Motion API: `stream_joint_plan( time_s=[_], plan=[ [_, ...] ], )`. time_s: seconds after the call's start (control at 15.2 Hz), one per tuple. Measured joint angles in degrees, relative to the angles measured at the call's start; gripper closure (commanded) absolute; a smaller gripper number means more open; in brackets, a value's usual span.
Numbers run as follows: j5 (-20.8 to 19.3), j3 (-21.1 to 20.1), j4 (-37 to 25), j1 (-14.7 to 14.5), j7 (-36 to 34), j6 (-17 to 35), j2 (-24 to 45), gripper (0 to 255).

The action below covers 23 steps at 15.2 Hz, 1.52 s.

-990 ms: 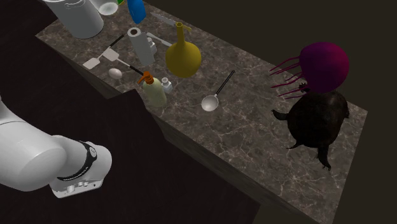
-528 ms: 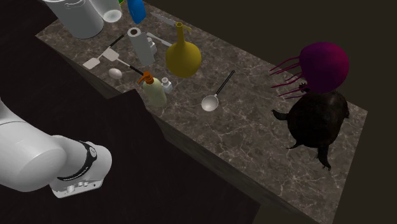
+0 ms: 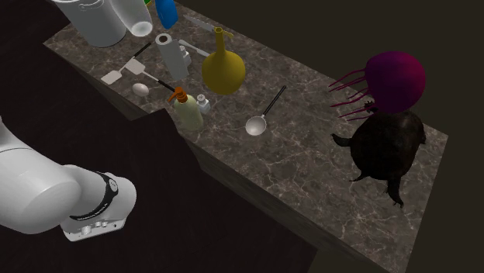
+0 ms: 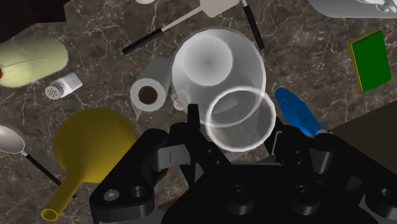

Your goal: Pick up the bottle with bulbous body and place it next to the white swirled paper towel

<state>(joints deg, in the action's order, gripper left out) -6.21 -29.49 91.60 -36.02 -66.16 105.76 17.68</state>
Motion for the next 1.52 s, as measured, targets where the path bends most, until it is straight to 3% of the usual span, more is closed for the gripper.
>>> stream_joint_plan(
  time_s=[1.52],
  plan=[
    [-3.2,1.5,10.7,-0.7,-1.7,15.5,5.5,255]
  ],
)
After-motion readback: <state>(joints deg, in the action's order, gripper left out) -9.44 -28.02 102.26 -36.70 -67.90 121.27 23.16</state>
